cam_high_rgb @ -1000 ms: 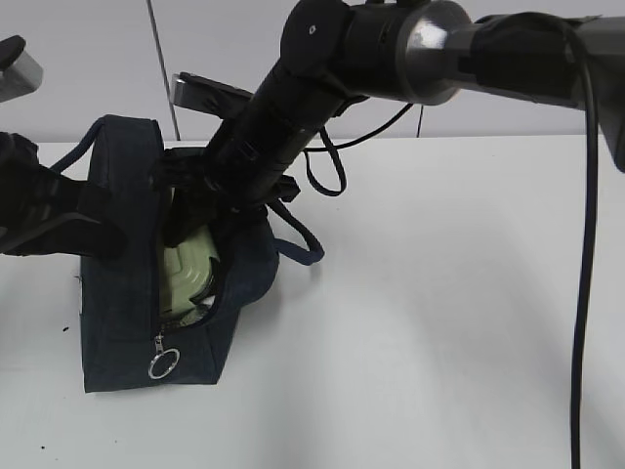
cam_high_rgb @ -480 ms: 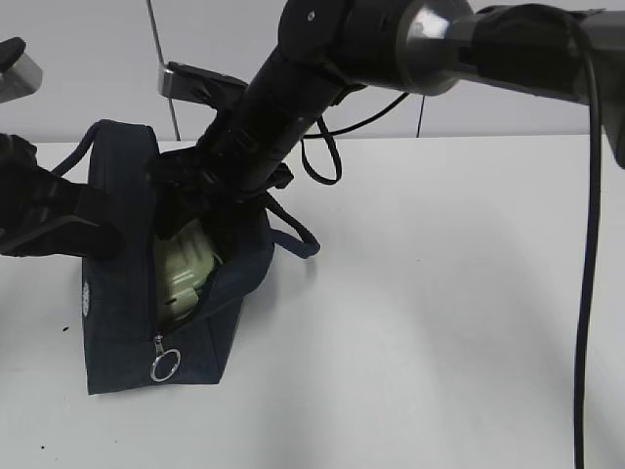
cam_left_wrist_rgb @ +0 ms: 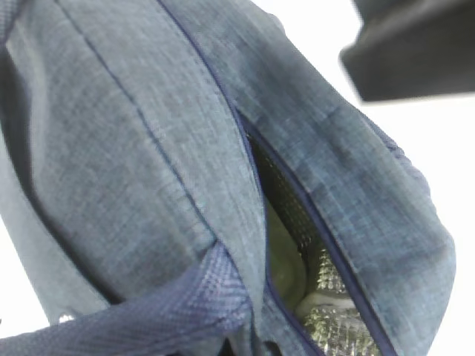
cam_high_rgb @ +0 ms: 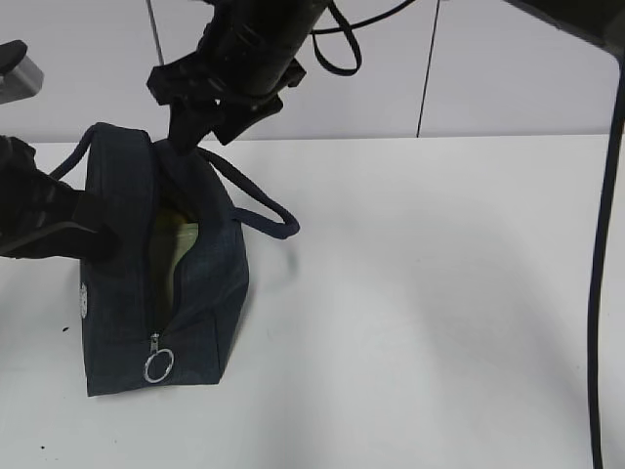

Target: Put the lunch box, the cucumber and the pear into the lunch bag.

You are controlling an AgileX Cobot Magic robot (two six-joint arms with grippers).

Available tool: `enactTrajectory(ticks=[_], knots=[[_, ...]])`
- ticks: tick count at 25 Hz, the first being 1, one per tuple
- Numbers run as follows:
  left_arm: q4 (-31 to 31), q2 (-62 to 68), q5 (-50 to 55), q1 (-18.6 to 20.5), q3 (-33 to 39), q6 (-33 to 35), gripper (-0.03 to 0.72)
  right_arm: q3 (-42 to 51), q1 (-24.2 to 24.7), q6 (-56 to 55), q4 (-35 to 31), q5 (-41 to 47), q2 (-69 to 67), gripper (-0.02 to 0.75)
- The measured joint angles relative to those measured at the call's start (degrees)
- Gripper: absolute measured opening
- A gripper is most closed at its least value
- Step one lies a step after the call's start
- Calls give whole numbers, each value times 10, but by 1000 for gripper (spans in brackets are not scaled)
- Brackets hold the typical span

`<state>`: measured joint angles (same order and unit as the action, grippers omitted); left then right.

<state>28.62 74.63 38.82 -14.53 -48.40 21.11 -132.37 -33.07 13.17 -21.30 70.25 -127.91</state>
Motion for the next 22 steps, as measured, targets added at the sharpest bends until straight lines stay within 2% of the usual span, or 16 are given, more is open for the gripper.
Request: enactTrajectory(ticks=[9,14,16,18,20,22], knots=[[-1,0,0,0,0,0,-16,-14,0,-25,11,12,-17,419],[-1,0,1,0,0,0,-16,-8,0,-29,-7,12,-52,387],[-1,0,2,0,0,0,-16,-6,0,-29,-8,12,-60,331],[-1,0,3,0,0,0,-16,-6,0,-28,-8,12,-61,211],[-3,0,8,0,0,0,-16,-6,0,-21,-13,12,-61,60],[-3,2,12,0,0,0,-16,-6,0,-16,-20,12,-61,15]])
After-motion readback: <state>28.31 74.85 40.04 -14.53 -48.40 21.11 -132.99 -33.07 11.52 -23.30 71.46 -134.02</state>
